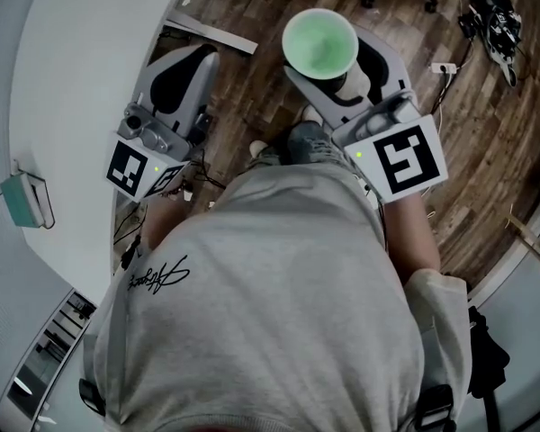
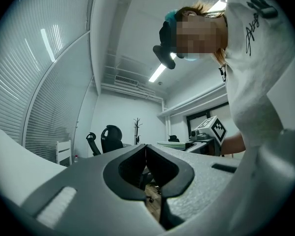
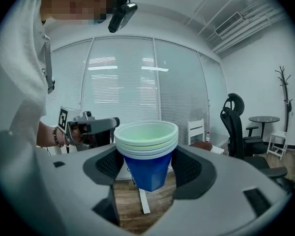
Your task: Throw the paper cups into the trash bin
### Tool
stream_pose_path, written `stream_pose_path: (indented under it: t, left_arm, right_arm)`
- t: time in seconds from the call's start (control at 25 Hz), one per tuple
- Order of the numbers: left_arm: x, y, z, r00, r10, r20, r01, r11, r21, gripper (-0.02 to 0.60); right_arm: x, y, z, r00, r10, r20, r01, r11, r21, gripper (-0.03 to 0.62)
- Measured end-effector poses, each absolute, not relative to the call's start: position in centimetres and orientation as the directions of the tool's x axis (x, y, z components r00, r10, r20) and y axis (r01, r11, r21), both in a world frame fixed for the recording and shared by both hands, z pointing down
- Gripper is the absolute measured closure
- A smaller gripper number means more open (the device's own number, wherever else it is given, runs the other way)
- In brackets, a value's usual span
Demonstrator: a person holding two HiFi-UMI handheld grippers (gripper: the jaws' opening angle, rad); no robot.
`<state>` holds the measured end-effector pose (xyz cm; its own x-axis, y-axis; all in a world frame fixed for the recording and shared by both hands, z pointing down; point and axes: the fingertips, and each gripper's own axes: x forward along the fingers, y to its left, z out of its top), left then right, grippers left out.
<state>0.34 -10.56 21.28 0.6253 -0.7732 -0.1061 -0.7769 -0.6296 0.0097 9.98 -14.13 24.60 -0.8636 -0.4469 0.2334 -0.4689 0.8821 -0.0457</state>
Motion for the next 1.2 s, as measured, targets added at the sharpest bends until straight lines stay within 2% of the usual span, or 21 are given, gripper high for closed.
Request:
stream_pose_path:
  t: [0.36,0.64,1.2]
  left_arm:
    - [4.5,-14.6,22.7,0.638,-0.763,-0.101,-0.765,-0.643,0.029,0.575]
    - [5.2,-16.2,24.1,0.626,-0.775,-0.090,-0.773,-0.631,0.059,0.575]
    - [5.6,-17.9,28.3,0.705,-0.706,-0.067,-0.697,-0.707,0.120,0.575]
  right_arm:
    - [13.7,-17.4,26.5,-0.873,-0.424,0.239,-0.453,0.888,-0.077,0.299]
    - [15.1,-18.4,28.5,-0.873,-0.422,0.243,-0.456,0.883,-0.106,0.299]
    - [14.0,-19.2,33.4,-0.857,-0.453,0.245,-0.492,0.860,-0.134,0.299]
